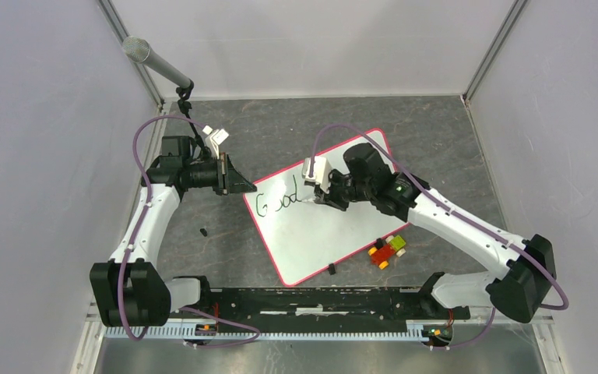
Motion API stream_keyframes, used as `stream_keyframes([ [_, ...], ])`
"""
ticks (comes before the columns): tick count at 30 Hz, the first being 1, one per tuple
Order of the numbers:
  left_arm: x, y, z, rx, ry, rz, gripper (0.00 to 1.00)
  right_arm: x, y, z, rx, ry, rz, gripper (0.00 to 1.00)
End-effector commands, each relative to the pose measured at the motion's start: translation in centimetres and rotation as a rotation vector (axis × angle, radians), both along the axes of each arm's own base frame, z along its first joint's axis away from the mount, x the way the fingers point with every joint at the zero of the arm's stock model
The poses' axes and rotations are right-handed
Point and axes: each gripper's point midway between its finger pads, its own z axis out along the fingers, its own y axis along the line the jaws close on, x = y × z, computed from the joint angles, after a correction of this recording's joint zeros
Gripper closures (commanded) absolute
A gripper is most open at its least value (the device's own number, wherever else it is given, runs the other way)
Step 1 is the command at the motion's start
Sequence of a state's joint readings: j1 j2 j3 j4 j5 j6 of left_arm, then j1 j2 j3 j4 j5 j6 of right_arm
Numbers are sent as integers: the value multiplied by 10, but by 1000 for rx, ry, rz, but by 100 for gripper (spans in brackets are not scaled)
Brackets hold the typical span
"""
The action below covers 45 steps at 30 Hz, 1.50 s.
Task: Write a sentence on the whiteboard
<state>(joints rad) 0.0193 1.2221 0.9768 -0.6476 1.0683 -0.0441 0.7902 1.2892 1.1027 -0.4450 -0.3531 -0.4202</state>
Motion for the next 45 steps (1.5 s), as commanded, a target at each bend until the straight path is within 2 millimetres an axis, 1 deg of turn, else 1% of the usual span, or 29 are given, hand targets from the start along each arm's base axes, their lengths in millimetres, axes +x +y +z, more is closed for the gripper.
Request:
stream_keyframes([
  [1, 0, 1, 0, 17, -20, 1, 97, 6, -13, 3, -36, -48, -39, 100],
  [4, 0, 1, 0, 17, -18, 1, 97, 8, -13, 9, -35, -61, -45, 100],
  [6, 1, 0, 1, 17, -21, 0, 98, 8, -11, 18, -19, -71, -40, 100],
  [10, 0, 0, 1, 22, -22, -3, 98, 7, -4, 42, 38, -83, -23, 100],
  [12, 1, 1, -1, 27, -25, -2, 98, 7, -1, 51, 59, -91, -20, 100],
  [16, 1, 3, -3, 52, -30, -17, 98, 6, -2, 59, 76, -100, -20, 100],
  [19, 3, 4, -5, 65, -34, -19, 98, 5, -3, 60, 85, -88, -16, 100],
  [26, 7, 8, -8, 101, -39, -26, 98, 15, -14, 62, 104, -76, -30, 100],
  [27, 4, 1, -9, 112, -45, -54, 97, 18, -16, 62, 107, -74, -36, 100],
  [32, 4, 1, -10, 131, -50, -55, 97, 26, -23, 59, 115, -78, -51, 100],
  [41, 3, 1, -12, 136, -48, -64, 98, 23, -17, 57, 126, -57, -25, 100],
  [45, 1, 0, -10, 126, -50, -77, 98, 26, -16, 51, 108, -55, -33, 100],
])
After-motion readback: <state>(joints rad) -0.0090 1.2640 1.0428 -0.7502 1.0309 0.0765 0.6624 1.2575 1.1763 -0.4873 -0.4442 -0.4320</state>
